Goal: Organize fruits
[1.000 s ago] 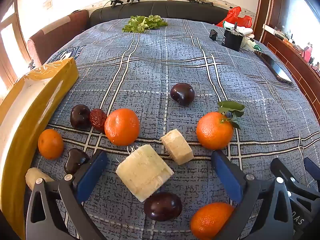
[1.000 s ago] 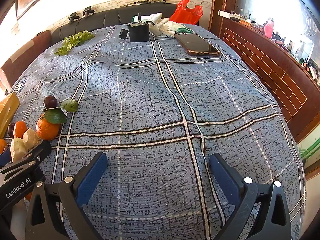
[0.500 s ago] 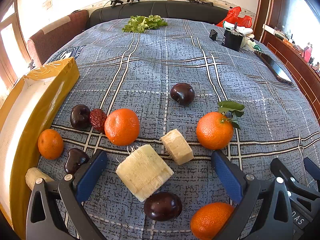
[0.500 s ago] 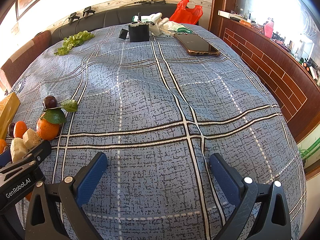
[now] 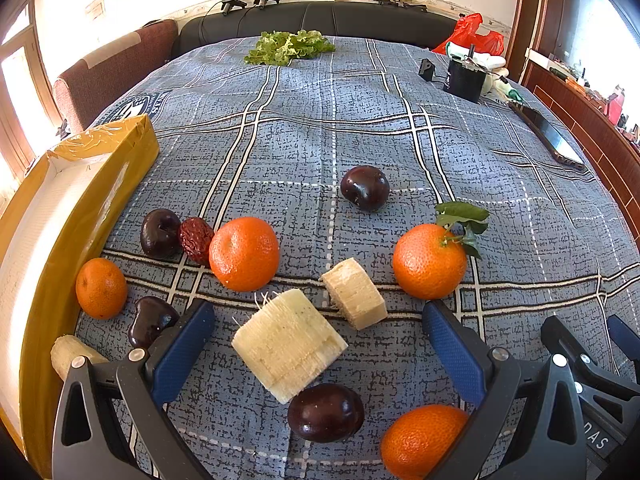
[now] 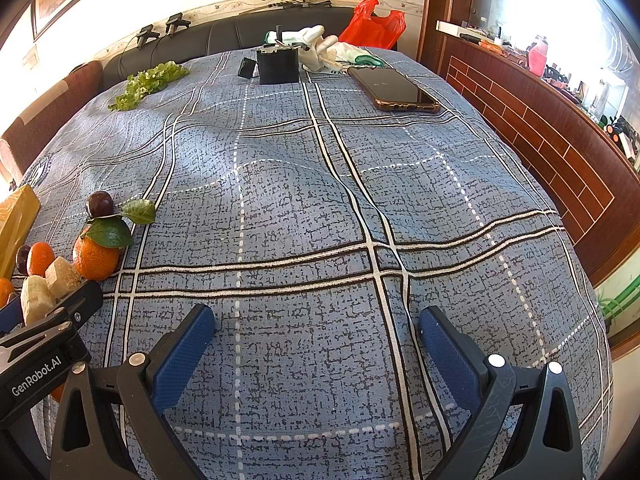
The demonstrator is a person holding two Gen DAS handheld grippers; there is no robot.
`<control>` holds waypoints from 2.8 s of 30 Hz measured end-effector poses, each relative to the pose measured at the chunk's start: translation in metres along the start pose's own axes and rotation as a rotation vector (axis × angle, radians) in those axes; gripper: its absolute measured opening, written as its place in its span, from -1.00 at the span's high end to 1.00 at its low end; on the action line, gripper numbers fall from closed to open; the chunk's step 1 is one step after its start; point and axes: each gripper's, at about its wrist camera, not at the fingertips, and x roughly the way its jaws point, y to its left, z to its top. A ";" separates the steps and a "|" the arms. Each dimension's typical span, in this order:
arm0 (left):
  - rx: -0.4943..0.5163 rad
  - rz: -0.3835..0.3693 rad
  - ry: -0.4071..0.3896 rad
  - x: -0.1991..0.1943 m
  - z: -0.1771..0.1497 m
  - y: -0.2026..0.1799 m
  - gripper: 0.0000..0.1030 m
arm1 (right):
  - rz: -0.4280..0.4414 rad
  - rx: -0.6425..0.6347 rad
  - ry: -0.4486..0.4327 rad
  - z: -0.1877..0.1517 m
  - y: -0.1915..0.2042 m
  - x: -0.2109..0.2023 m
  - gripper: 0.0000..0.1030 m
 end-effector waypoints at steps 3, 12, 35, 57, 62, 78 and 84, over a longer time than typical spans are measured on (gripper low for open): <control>0.000 0.000 0.000 0.000 0.000 0.000 -1.00 | 0.000 0.000 0.000 0.000 0.000 0.000 -1.00; 0.000 0.000 0.000 0.000 0.000 0.000 -1.00 | 0.000 0.000 0.000 0.000 0.000 0.000 -1.00; 0.056 -0.229 -0.098 -0.081 -0.023 0.050 -0.66 | 0.021 -0.030 0.066 0.003 0.001 0.000 -1.00; -0.080 -0.181 -0.256 -0.144 -0.040 0.171 -0.54 | 0.476 -0.331 -0.036 -0.060 0.111 -0.092 -0.40; -0.037 -0.287 -0.190 -0.127 -0.037 0.151 -0.35 | 0.508 -0.331 0.023 -0.068 0.119 -0.077 -0.14; 0.172 -0.394 -0.036 -0.054 -0.003 0.066 -0.10 | 0.592 -0.155 0.095 -0.054 0.075 -0.054 0.20; 0.216 -0.410 0.038 -0.026 0.001 0.051 0.29 | 0.610 -0.168 0.095 -0.055 0.077 -0.054 0.20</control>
